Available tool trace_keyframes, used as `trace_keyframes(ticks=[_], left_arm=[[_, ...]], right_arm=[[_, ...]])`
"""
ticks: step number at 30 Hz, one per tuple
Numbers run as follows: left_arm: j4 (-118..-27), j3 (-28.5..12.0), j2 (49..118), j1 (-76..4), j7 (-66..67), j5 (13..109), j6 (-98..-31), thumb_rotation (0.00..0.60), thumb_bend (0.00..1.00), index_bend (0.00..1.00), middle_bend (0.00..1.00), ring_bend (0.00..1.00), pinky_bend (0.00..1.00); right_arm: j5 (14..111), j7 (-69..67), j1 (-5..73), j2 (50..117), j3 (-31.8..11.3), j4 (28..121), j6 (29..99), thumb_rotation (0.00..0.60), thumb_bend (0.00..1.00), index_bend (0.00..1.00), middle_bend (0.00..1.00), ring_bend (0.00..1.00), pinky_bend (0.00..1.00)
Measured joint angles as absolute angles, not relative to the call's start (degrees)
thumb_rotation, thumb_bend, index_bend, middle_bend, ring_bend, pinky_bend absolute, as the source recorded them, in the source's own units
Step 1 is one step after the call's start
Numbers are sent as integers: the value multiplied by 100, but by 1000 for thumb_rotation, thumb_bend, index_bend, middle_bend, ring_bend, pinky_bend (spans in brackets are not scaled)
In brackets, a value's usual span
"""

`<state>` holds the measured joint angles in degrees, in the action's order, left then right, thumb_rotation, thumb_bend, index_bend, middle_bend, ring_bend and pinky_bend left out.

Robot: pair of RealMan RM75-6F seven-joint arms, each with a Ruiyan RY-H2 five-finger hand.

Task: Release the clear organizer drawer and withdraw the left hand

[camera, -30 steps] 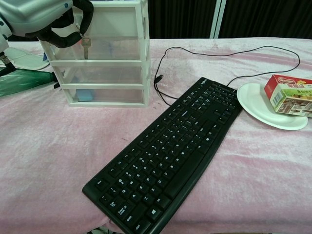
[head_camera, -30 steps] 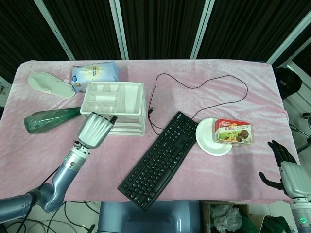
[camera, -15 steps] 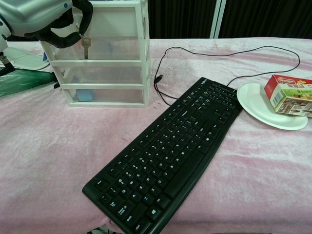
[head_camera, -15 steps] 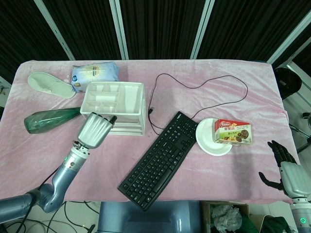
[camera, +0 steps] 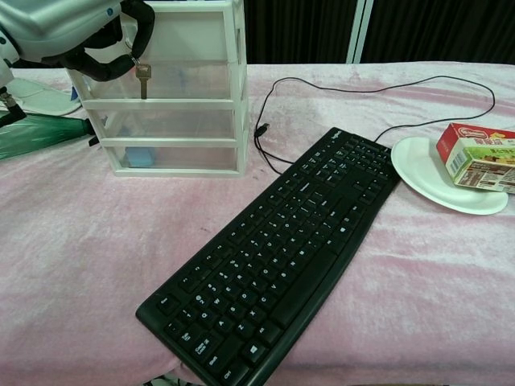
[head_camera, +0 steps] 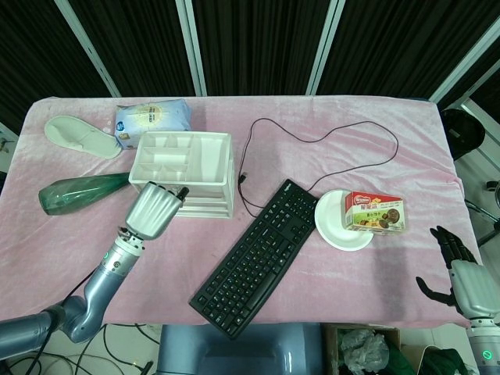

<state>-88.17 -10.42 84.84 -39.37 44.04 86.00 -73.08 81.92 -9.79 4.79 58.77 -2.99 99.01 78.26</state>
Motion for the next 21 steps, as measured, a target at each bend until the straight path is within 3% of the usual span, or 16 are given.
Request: trace_keyframes(ticks=[21], left_arm=[[-8723,-938,8408,-3838,4344,8614,-7335,600,387,542,1000,1000,1000]], right_arm=[[8169,-997,477,5879,-308,9913,7824,600,256,0,0,0,124]])
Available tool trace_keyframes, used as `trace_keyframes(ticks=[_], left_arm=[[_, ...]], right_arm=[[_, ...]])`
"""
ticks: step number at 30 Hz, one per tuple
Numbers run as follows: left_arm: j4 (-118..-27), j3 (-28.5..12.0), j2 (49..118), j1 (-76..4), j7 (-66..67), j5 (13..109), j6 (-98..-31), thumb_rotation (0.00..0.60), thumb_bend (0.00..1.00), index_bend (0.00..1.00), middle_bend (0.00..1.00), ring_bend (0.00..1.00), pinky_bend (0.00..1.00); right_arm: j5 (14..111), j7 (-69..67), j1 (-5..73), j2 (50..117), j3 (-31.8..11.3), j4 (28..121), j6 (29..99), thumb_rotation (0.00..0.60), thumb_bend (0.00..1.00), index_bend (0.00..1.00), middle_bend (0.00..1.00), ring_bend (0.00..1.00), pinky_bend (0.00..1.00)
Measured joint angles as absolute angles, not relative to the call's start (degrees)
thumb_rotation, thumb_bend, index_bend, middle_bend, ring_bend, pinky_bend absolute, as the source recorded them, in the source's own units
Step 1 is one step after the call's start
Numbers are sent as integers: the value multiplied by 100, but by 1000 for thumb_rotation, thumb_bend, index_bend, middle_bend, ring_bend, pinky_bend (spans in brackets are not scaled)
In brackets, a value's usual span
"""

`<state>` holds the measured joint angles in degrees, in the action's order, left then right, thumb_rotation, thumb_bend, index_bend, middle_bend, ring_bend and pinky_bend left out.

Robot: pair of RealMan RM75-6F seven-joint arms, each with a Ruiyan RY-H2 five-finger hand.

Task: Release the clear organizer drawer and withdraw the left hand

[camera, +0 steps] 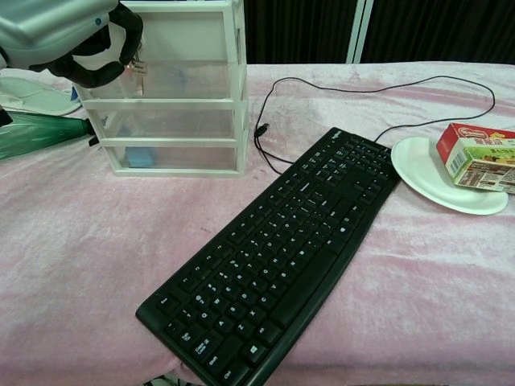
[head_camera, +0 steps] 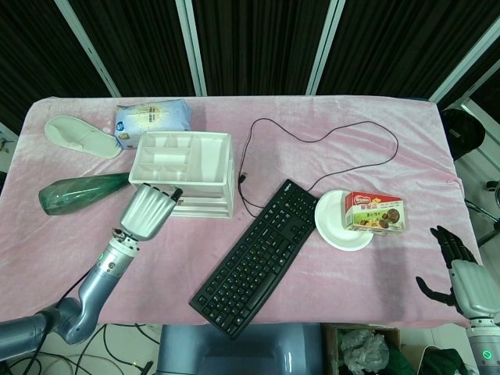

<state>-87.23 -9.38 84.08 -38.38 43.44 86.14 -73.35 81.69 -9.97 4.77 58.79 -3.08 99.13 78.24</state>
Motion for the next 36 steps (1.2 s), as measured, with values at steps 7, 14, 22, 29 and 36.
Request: trace_keyframes(ticks=[7,14,22,29,36], left_arm=[[-8729,-949,8392,-3837,4327,8616,-7335,600,329,504,1000,1000,1000],[-8753,-947,8350,-3820,4338,8587,-7320,600,310,488,1000,1000,1000],[-8819,-954,8308,-3779,4270,8599,-7389,600,307,484,1000,1000,1000],[-9172,-826,8125,-3525,3955,8834,-7788,600,229,415,877,881,952],[-9660,-435,7695,-2842,3528,8997,-8459,600,91,162,315,365,446]], right_arm=[[8161,-996,477,5882,-314,9914,7828,600,256,0,0,0,124],[8161,-995,473,5886,-318,9914,7839,600,256,0,0,0,124],[8161,-991,474,5886,-319,9917,7838,600,256,0,0,0,124],[8165,-998,476,5882,-319,9911,7834,600,256,0,0,0,124],[8194,-955,473,5887,-310,9909,7853,600,256,0,0,0,124]])
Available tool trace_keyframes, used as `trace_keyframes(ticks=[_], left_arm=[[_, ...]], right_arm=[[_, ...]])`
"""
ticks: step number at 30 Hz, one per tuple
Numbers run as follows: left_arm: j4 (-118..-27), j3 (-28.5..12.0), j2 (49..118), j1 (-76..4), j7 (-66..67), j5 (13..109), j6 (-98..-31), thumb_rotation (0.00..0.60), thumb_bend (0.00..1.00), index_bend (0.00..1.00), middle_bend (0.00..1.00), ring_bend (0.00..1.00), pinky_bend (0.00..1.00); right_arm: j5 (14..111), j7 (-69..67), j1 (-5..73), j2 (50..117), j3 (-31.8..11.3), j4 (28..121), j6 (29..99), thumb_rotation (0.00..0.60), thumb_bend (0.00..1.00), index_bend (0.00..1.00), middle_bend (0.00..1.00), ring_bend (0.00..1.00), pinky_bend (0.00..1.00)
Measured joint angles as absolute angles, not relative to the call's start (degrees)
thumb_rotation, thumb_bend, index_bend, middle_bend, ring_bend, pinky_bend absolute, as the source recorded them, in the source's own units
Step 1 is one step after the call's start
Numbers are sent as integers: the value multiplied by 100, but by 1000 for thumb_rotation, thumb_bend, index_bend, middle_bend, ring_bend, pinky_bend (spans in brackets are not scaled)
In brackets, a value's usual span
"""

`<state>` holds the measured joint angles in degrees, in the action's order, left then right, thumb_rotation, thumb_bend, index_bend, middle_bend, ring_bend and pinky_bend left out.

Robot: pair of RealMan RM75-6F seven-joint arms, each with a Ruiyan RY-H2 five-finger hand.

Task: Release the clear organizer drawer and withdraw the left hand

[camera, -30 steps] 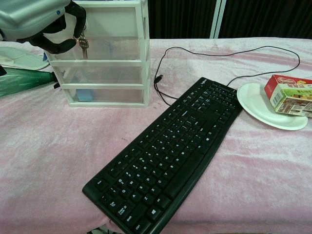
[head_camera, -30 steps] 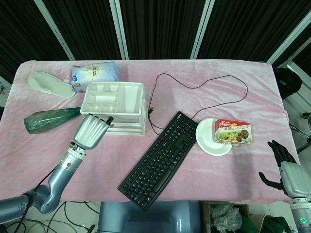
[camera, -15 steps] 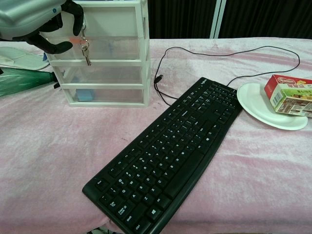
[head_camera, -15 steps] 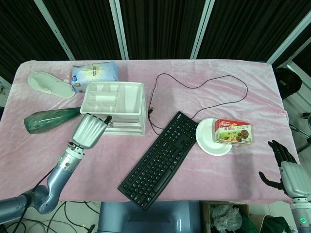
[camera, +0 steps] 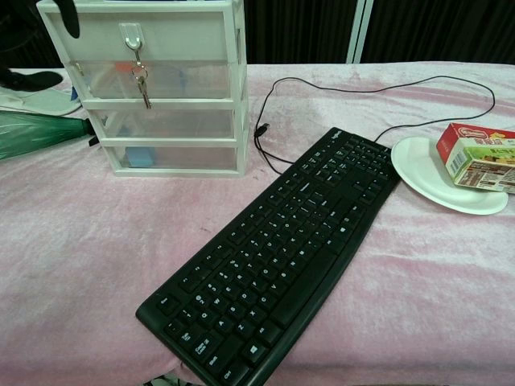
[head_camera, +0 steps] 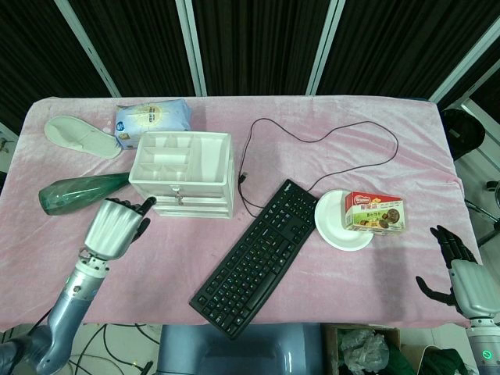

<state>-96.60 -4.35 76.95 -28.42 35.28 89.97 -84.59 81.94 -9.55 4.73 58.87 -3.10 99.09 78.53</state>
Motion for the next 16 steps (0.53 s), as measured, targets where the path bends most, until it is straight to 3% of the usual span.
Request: trace_keyframes(ticks=[4,7,16], left_arm=[[-9875,-156,7408,-2359,3237,8975,-8809,600,40,29,75,126,180],[-9977,14,7241,-2032,2922,8911,-8985,600,19,0,4,36,53],[-9949,378,6964,-1253,1886,8733,-9412,600,13,0,0,20,29]], right_arm=[[8217,-903,465,5898,-305,9904,7885,600,256,0,0,0,124],[8230,-868,459,5908,-304,9897,7908,600,256,0,0,0,124],[8237,-800,454,5924,-307,9873,7936,600,256,0,0,0,124]])
